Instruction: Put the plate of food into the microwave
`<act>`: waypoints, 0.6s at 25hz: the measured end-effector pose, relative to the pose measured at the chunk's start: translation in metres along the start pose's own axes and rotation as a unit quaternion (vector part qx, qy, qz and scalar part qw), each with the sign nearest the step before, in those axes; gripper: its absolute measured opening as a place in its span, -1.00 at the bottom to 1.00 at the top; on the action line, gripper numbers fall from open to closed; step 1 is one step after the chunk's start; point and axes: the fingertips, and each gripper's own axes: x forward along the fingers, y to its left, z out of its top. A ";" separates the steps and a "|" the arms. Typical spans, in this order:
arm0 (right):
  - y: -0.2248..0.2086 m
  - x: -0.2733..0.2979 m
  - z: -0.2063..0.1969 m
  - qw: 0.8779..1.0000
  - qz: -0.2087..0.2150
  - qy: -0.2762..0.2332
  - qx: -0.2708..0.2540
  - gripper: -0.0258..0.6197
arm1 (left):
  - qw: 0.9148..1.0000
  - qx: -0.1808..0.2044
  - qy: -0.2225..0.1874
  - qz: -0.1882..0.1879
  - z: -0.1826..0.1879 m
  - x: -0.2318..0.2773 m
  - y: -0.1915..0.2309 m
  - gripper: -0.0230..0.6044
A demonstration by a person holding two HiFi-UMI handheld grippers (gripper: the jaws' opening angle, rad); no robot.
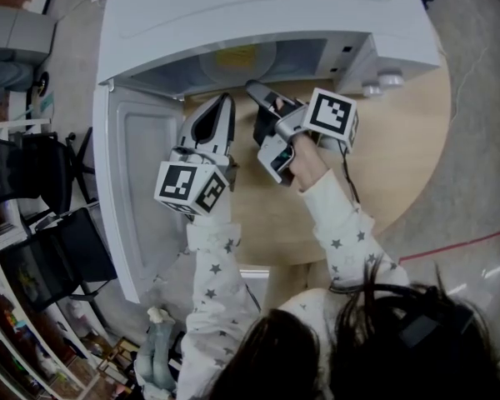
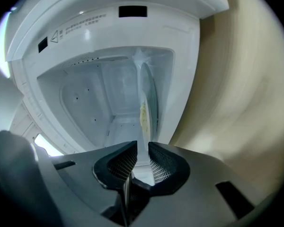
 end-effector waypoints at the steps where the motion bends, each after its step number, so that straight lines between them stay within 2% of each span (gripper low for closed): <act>1: 0.005 -0.002 -0.002 1.000 0.009 0.005 -0.009 -0.69 | 1.000 0.000 -0.002 0.000 0.002 -0.001 -0.001 -0.94; 5: 0.031 -0.014 -0.010 0.998 0.047 0.020 -0.034 -0.70 | 1.000 -0.004 -0.012 0.000 0.013 -0.007 -0.011 -0.94; 6: 0.038 -0.017 -0.013 0.998 0.054 0.025 -0.034 -0.83 | 1.000 -0.006 -0.015 0.000 0.016 -0.010 -0.014 -0.94; 8: 0.054 -0.025 -0.020 0.996 0.074 0.036 -0.031 -0.89 | 1.000 -0.010 -0.022 0.001 0.025 -0.017 -0.023 -0.94; 15: 0.110 -0.076 -0.033 0.991 0.113 0.063 -0.041 -0.90 | 0.999 -0.016 -0.036 -0.012 0.061 -0.042 -0.075 -0.94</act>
